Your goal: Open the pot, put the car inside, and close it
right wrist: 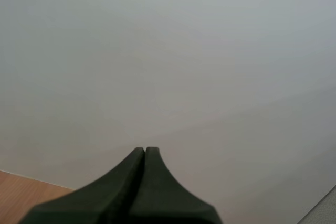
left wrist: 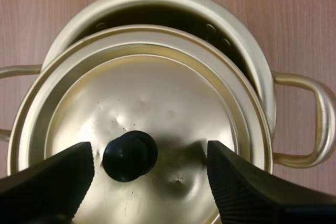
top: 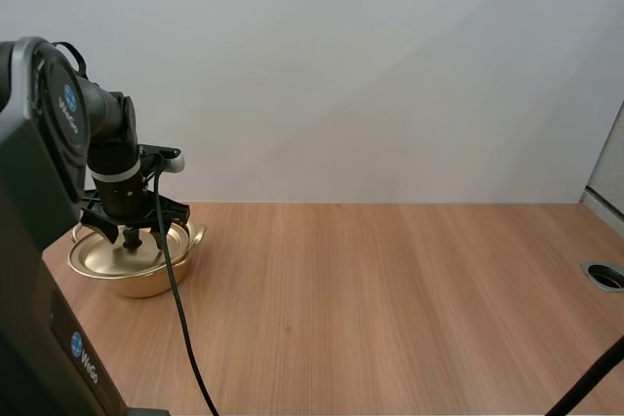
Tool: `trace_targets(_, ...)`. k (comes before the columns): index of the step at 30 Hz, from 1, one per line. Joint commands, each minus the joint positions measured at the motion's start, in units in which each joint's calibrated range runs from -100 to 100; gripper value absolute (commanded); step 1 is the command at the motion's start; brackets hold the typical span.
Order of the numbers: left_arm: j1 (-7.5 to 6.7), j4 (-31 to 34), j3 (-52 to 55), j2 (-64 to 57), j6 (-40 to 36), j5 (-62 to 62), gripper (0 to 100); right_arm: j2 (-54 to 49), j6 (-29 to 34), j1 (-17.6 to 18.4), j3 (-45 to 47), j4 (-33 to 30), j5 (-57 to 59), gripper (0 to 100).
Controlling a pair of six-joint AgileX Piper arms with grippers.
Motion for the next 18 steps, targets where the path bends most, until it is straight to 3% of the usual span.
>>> trace_targets(1, 0.05, -0.04, -0.01, 0.20, 0.00, 0.06, 100, -0.05, -0.05, -0.01, -0.04, 0.04, 0.00, 0)
trace_targets(18, 0.05, -0.14, -0.01, 0.20, 0.00, -3.65, 100, -0.04, 0.55, -0.01, -0.04, 0.04, 0.00, 0)
